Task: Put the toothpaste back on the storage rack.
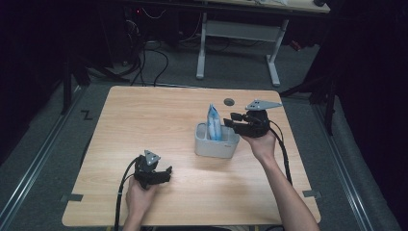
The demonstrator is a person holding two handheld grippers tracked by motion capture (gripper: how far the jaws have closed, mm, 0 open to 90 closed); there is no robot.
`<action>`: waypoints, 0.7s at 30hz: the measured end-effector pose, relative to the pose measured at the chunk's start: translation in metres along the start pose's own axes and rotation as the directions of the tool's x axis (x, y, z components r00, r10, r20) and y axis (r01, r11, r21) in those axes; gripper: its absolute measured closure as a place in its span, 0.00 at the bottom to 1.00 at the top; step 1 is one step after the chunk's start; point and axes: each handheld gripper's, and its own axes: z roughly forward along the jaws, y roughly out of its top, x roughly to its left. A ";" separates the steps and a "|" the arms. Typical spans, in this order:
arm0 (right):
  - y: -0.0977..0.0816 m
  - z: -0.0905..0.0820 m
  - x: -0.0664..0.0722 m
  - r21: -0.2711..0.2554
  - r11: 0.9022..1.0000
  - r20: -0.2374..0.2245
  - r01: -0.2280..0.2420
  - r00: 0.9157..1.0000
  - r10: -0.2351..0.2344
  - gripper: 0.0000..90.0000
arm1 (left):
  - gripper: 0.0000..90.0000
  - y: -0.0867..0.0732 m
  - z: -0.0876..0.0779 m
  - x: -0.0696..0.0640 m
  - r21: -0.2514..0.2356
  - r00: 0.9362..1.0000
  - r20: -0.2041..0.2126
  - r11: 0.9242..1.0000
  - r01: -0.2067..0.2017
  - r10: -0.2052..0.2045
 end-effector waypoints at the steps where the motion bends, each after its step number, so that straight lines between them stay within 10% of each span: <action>1: 0.000 -0.001 0.000 -0.002 1.000 -0.001 -0.003 1.000 0.003 0.63 | 0.21 0.000 0.000 0.000 0.001 1.000 0.000 1.000 -0.002 0.002; 21: -0.002 -0.027 -0.008 -0.029 1.000 0.033 -0.011 0.999 0.012 0.63 | 0.17 0.000 0.000 -0.001 0.006 1.000 0.000 1.000 -0.008 0.008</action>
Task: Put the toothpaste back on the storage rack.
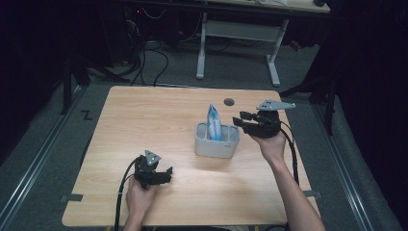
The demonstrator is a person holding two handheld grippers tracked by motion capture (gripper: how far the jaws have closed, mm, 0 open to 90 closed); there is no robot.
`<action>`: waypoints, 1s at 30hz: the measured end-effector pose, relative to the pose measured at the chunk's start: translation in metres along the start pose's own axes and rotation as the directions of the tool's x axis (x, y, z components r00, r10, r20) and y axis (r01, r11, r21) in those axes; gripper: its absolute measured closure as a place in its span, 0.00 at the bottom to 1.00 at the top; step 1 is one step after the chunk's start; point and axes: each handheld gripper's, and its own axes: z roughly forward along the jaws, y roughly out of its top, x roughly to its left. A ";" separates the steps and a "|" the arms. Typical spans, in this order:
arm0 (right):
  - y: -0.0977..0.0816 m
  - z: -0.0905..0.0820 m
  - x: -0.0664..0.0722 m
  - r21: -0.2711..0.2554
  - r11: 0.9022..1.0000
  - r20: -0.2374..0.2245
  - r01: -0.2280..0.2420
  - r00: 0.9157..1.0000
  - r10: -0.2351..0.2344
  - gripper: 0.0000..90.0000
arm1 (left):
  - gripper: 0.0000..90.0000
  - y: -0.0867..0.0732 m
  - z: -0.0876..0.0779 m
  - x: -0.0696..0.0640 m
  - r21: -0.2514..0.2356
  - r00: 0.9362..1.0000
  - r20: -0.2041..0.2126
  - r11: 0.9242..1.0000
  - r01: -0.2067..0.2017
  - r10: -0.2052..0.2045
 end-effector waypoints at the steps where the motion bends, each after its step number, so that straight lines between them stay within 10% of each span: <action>1: 0.000 -0.001 -0.001 -0.003 1.000 0.000 -0.002 1.000 0.002 0.63 | 0.17 0.000 0.000 0.000 0.000 1.000 0.000 1.000 0.000 0.000; 30: -0.025 -0.044 -0.020 -0.047 0.998 0.062 -0.051 0.997 0.054 0.64 | 0.17 0.000 0.000 0.000 0.000 1.000 0.000 1.000 0.000 0.000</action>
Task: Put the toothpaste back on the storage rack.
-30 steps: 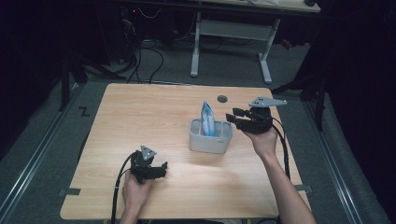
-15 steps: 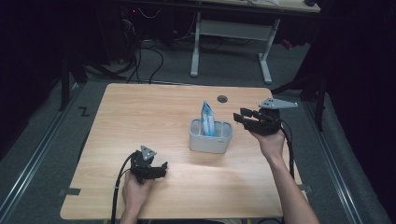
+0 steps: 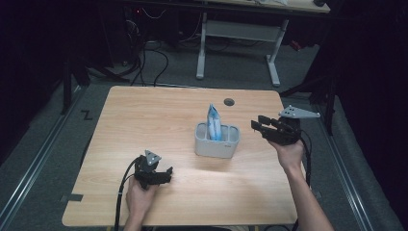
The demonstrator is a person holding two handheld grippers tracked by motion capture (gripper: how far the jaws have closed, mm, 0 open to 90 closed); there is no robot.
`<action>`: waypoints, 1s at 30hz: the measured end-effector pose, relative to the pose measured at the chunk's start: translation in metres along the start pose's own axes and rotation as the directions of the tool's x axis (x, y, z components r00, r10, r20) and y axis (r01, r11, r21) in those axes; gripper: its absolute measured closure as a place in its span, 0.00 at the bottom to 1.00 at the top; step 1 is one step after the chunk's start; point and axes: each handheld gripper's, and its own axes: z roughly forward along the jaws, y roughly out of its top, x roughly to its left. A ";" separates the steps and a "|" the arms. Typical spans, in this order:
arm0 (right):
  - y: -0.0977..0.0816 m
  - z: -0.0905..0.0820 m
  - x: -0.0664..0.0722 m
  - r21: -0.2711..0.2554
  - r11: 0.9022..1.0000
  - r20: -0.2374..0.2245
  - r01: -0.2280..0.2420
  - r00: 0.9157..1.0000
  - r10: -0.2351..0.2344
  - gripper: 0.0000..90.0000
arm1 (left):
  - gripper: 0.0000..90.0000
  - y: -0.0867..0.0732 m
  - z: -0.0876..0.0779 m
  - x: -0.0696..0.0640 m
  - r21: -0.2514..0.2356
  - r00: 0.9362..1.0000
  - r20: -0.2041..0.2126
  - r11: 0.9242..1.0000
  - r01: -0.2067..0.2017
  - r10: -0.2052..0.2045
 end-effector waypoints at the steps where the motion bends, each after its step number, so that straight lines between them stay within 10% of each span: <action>1: -0.001 -0.002 -0.001 -0.001 1.000 0.003 -0.002 1.000 0.002 0.64 | 0.17 0.000 0.000 0.000 0.000 1.000 0.000 1.000 0.000 0.000; 30: -0.036 -0.025 -0.021 -0.016 0.996 0.046 -0.083 0.995 0.084 0.63 | 0.17 0.000 0.000 0.000 0.000 1.000 0.001 1.000 -0.001 0.001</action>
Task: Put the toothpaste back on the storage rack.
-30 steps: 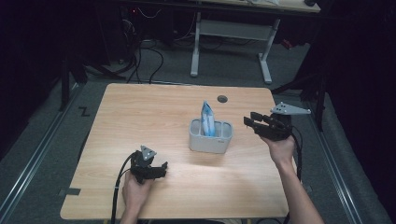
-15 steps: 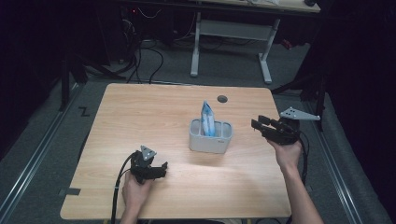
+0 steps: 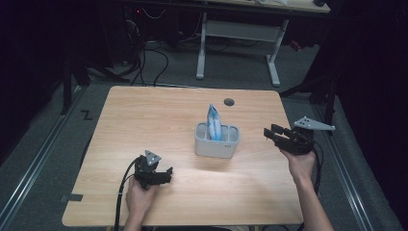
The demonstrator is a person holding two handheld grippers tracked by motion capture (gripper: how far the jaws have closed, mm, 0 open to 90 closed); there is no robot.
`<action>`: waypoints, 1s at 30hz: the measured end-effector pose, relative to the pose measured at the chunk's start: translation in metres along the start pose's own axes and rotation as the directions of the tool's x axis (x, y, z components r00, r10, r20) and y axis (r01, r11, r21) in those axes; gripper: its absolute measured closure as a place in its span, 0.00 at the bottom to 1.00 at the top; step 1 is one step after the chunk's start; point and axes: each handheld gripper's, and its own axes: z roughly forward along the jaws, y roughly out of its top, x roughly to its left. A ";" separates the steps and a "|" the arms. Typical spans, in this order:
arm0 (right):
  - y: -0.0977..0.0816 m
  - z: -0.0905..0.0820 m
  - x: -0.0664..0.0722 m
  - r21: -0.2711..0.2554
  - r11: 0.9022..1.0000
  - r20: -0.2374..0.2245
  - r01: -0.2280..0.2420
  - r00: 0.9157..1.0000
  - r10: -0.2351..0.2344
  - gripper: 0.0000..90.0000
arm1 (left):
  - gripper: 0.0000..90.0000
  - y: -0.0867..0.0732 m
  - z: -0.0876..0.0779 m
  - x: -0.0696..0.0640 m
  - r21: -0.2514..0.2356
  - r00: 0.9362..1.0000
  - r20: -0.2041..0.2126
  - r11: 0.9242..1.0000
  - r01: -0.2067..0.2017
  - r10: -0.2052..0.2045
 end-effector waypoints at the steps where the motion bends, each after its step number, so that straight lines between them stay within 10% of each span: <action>1: -0.001 -0.001 0.000 0.002 1.000 0.003 -0.003 1.000 0.003 0.63 | 0.17 0.000 0.000 0.000 0.000 1.000 0.000 1.000 0.000 0.000; 30: -0.030 -0.020 -0.011 -0.022 0.998 0.035 -0.054 0.998 0.054 0.62 | 0.17 0.000 0.000 0.000 0.000 1.000 0.002 1.000 -0.001 0.001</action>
